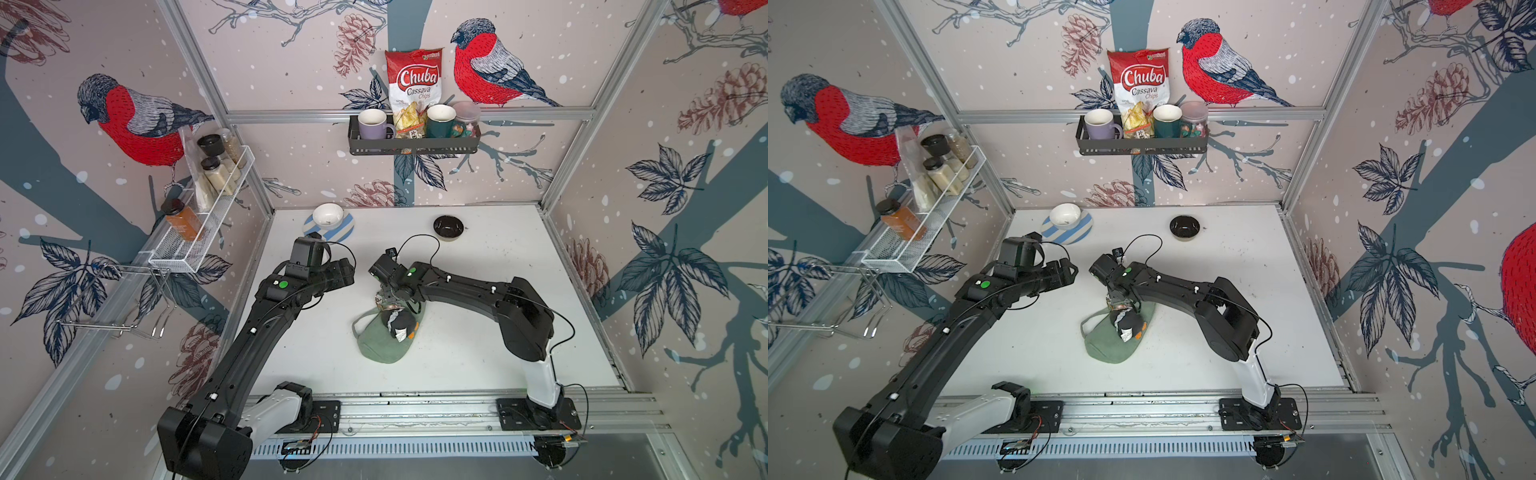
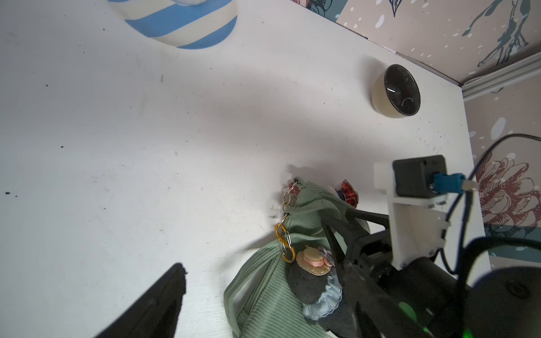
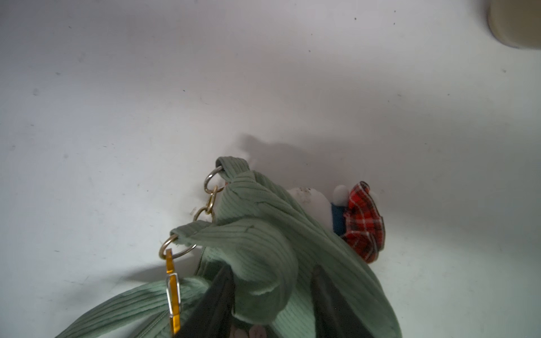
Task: Remove the decoration from the bag
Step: Pick up the bag from the center of the board.
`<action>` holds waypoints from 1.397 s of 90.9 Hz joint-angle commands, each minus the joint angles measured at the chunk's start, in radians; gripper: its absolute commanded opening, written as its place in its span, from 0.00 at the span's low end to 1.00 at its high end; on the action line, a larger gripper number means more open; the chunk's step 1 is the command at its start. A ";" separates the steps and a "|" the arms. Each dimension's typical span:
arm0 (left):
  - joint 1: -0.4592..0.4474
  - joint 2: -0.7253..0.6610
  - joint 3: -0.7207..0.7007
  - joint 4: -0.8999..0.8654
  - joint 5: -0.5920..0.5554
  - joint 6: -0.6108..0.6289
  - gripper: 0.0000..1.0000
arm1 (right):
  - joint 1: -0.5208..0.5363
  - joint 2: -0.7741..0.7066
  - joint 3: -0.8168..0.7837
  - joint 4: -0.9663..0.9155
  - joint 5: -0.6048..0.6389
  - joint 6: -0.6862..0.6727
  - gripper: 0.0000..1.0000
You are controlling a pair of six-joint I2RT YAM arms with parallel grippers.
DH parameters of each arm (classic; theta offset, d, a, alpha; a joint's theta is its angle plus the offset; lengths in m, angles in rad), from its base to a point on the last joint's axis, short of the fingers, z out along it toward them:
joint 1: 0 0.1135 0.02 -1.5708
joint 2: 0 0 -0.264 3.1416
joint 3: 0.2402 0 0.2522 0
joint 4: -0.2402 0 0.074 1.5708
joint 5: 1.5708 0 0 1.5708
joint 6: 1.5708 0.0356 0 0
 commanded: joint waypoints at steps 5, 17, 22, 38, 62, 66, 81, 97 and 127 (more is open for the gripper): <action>0.005 0.006 -0.004 -0.007 0.044 0.012 0.89 | 0.005 0.027 0.025 -0.043 0.035 0.026 0.38; 0.005 -0.004 -0.006 0.001 0.058 0.015 0.92 | -0.002 0.060 0.066 -0.093 0.017 0.034 0.21; 0.005 -0.008 -0.005 -0.001 0.059 0.019 0.93 | -0.001 0.053 0.077 -0.104 0.014 0.033 0.13; 0.005 -0.017 0.002 -0.007 0.058 0.030 0.95 | -0.003 -0.028 0.097 -0.116 0.003 0.022 0.03; 0.003 -0.074 -0.016 0.077 0.178 0.048 0.95 | -0.034 -0.213 0.104 -0.128 -0.090 0.004 0.01; 0.003 -0.082 -0.016 0.089 0.204 0.038 0.95 | -0.042 -0.248 0.100 -0.128 -0.112 0.002 0.01; -0.052 -0.081 0.030 0.113 0.304 0.021 0.95 | -0.068 -0.362 0.100 -0.122 -0.190 -0.015 0.01; -0.202 -0.099 0.072 0.146 0.282 0.070 0.95 | -0.101 -0.487 0.063 -0.066 -0.294 -0.024 0.02; -0.286 -0.124 -0.034 0.390 0.277 0.046 0.75 | -0.165 -0.713 -0.099 0.084 -0.454 0.013 0.07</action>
